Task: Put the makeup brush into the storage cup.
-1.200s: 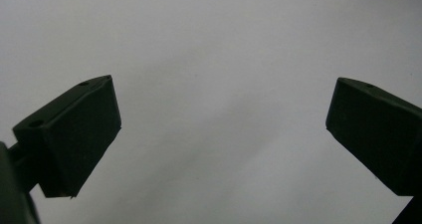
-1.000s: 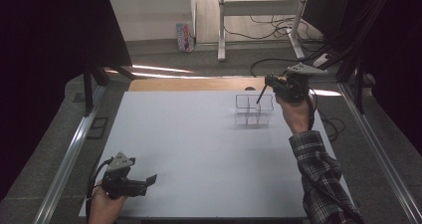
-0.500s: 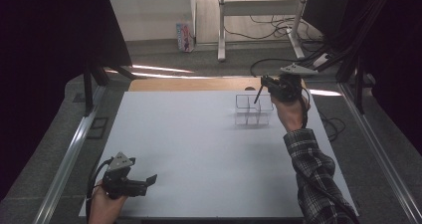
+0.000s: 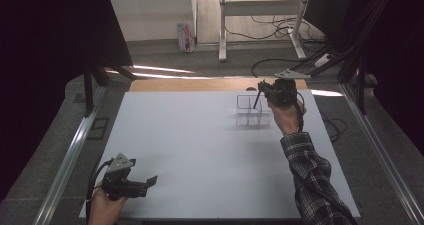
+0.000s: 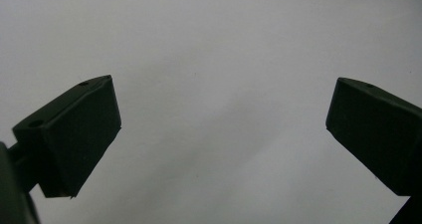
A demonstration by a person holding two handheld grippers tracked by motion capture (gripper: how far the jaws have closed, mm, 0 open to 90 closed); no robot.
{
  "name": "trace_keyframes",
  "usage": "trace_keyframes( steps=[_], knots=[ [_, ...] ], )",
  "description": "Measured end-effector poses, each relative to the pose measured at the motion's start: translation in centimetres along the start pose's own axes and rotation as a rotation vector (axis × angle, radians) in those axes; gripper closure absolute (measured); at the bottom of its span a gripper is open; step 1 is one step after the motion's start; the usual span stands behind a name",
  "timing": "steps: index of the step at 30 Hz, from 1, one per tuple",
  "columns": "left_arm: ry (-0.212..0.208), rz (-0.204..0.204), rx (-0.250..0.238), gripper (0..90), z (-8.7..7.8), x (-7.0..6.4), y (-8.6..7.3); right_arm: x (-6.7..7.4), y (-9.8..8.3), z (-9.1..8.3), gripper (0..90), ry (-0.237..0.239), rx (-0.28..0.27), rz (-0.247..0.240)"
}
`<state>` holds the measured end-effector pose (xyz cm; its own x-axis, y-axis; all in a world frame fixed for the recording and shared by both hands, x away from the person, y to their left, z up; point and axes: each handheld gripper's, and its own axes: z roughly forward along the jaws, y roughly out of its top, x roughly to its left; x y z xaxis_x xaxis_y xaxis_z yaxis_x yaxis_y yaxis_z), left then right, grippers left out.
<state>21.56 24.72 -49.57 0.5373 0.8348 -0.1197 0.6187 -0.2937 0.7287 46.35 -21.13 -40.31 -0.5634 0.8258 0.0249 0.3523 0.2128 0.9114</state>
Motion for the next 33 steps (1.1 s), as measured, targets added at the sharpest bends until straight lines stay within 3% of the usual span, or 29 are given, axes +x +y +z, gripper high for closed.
trace_keyframes(
  steps=[31, 32, 33],
  knots=[
    [-0.008, -0.007, 0.005, 1.5, 0.0, 0.0, -0.1, 0.1, -3.3, 1.8, 82.6, 0.009, 0.080, 0.017],
    [-0.009, -0.008, 0.005, 1.5, 0.0, 0.0, -0.1, 0.0, -3.3, 1.9, 81.3, 0.013, 0.090, 0.023],
    [-0.008, -0.008, 0.005, 1.5, 0.0, 0.0, -0.1, -0.1, -3.3, 2.0, 73.4, 0.025, 0.099, 0.036]
  ],
)
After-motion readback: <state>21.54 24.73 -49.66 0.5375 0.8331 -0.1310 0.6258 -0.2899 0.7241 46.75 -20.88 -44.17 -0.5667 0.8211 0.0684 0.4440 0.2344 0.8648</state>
